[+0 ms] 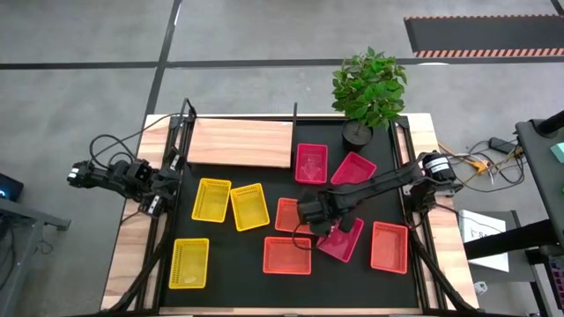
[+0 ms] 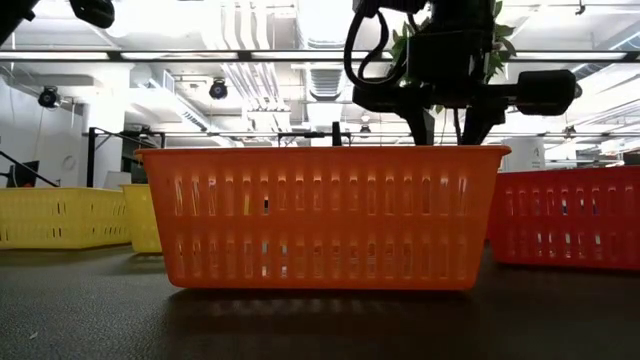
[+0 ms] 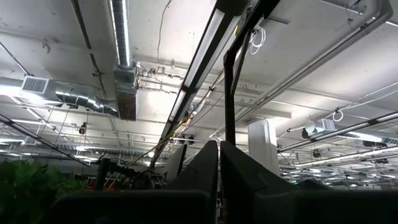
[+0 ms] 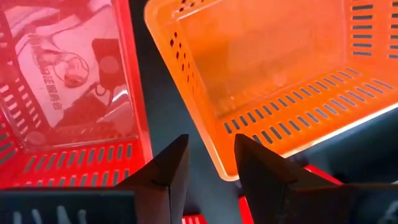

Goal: Stack baskets on shelf by color
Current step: Put the top left orange bin on the shelf

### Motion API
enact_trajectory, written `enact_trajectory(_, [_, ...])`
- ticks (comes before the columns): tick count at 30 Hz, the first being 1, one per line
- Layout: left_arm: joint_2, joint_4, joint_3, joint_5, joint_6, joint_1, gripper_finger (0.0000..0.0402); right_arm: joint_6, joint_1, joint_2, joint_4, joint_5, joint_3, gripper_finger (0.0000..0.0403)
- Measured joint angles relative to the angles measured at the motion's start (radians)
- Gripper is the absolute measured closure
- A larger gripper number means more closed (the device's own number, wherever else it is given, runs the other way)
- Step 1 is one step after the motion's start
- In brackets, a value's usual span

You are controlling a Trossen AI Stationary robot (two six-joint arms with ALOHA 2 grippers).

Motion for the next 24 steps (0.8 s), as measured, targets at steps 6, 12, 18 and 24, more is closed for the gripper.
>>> enact_trajectory(6, [0.0, 0.001, 0.0, 0.0, 0.0, 0.0, 0.04, -0.011, -0.021, 0.0, 0.012, -0.013, -0.018, 0.0286])
enact_trajectory(12, [0.0, 0.004, 0.0, 0.0, 0.0, 0.0, 0.04, -0.019, -0.026, 0.0, 0.096, -0.057, -0.052, 0.0306])
enact_trajectory(18, [0.0, 0.007, 0.0, 0.0, 0.0, 0.0, 0.04, -0.022, -0.028, 0.0, 0.127, -0.108, -0.058, 0.0349])
enact_trajectory(24, [0.001, 0.007, 0.0, 0.0, 0.0, 0.0, 0.04, -0.015, -0.028, 0.0, 0.132, -0.134, -0.058, 0.039])
